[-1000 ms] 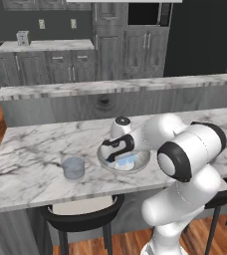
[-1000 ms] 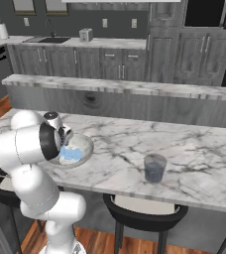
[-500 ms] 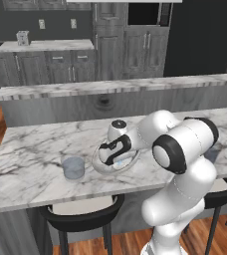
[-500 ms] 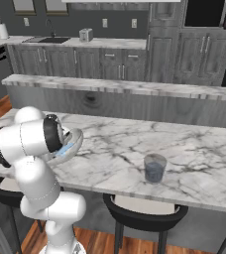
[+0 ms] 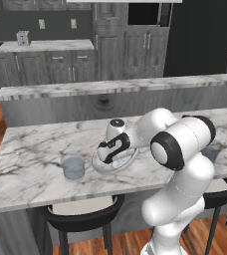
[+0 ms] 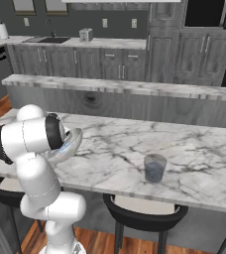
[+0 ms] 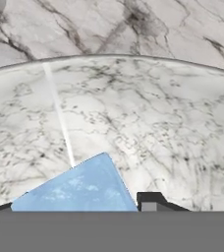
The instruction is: There are four ice cubes in the ice bowl. Place two ice cubes in each glass of water.
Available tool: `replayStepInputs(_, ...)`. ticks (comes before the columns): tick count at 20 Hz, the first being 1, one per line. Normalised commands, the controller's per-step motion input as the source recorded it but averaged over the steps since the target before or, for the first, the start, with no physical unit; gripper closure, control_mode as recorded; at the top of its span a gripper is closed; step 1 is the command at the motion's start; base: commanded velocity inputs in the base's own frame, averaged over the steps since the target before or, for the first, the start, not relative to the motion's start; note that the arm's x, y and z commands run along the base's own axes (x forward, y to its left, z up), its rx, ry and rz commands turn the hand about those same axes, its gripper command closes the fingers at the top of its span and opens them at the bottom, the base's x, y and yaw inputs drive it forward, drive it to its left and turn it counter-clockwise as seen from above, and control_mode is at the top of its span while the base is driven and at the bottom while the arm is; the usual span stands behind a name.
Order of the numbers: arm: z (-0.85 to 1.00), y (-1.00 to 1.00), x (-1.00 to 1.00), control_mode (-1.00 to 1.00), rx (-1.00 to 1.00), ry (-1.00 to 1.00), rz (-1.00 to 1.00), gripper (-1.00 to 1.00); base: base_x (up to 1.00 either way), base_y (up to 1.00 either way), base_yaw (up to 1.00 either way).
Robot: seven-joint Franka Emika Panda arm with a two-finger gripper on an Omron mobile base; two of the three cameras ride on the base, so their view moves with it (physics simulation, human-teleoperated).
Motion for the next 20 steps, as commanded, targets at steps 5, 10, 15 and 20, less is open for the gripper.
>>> replayStepInputs(5, -0.15, 0.0, 0.0, -1.0, 0.0, 0.0, 0.0, 1.0, 0.0, 0.0, 0.0)
replayStepInputs(10, 0.0, -0.11, -0.04, -1.0, 0.0, -0.01, 0.0, 1.0, 0.0, 0.0, 0.0)
replayStepInputs(15, 0.04, -0.04, 0.0, -1.0, 0.0, 0.0, 0.0, 1.0, 0.0, 0.0, 0.0)
replayStepInputs(20, 0.18, -0.07, 0.0, -1.0, 0.0, 0.0, 0.0, 1.0, 0.0, 0.0, 0.0)
